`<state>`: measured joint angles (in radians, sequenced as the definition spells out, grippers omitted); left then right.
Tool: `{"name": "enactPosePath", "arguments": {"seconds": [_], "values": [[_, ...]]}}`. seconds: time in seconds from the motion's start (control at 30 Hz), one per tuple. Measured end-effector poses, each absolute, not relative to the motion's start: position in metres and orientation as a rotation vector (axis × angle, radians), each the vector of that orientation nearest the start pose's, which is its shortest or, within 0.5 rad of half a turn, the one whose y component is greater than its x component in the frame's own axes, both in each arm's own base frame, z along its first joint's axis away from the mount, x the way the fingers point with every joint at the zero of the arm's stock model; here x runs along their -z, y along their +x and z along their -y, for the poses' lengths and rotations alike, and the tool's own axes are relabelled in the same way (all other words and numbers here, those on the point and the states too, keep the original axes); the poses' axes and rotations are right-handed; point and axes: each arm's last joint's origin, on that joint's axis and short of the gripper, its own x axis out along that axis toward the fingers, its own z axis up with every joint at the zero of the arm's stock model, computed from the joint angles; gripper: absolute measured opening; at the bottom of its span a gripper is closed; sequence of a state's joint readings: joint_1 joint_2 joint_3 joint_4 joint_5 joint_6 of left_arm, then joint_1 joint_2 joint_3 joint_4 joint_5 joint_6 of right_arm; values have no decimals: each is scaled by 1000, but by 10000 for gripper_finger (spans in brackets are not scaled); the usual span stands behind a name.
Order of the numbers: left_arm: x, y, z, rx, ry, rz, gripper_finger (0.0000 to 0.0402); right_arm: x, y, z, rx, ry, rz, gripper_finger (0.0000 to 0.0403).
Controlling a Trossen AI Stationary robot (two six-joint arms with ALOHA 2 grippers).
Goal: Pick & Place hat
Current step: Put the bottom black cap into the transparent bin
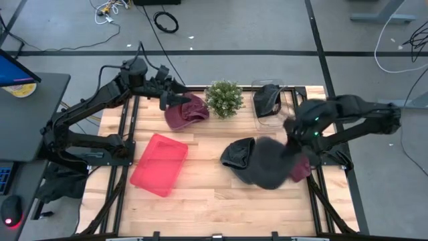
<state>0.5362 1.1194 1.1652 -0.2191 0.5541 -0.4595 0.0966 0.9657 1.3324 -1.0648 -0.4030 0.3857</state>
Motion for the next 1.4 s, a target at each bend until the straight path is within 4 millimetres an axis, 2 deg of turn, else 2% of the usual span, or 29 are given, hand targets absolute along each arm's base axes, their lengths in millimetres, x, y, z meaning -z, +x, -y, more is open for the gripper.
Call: {"name": "enactPosePath", "arguments": {"seconds": [0.17, 0.4, 0.53, 0.8, 0.97, 1.1, 1.4], "values": [[-401, 216, -102, 26, -520, -113, 374, -427, 156, -17, -201, 409, -517, 1], [-412, 221, -92, 74, -493, -20, 374, -460, 172, -5, -110, 293, -119, 0], [-415, 225, -85, 66, -436, 16, 374, -478, 178, 1, -104, 299, 84, 0], [-423, 236, -54, 20, 13, 109, 374, -495, 179, 18, -65, 566, 279, 0], [-431, 239, -32, -127, 315, 180, 374, -500, 181, 30, -18, 802, 378, 0], [-433, 244, -22, -273, 525, 174, 374, -500, 193, 38, -41, 950, 424, 0], [-417, 265, -16, -374, 861, 19, 374, -499, 236, 51, -240, 1188, 575, 0]]}}
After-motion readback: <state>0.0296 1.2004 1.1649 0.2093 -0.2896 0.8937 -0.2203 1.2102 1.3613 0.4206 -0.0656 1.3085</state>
